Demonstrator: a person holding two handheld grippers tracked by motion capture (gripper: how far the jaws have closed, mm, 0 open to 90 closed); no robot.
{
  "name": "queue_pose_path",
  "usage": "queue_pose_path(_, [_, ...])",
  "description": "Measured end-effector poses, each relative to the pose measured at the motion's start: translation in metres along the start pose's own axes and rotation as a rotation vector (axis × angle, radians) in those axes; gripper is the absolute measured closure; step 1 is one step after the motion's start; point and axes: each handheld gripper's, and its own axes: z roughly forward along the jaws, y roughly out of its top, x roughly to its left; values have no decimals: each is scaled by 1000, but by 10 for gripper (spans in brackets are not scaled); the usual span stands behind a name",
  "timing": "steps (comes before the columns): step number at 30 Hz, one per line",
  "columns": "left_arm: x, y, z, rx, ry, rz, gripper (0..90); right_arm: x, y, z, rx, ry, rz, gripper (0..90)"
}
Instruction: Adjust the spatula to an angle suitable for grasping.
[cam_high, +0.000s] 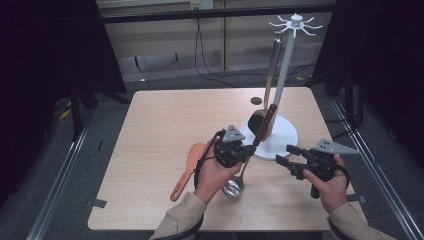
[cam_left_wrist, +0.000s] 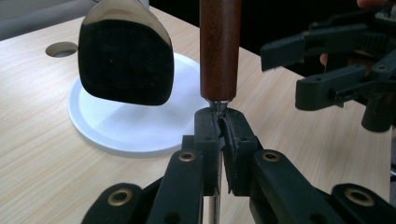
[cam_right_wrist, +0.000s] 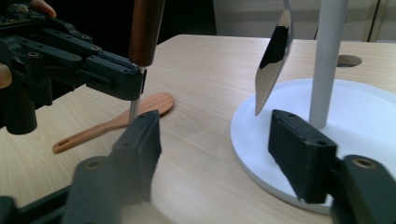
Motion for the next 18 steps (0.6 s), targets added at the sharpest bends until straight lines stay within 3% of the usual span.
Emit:
queue_pose_path(8, [-4,6,-2,-39,22,-10,854,11,0,8,-6,-2,22,526])
queue_pose_path(18, [-10,12,2,-57,21,-10,853,21,0,19,4,21,69,599])
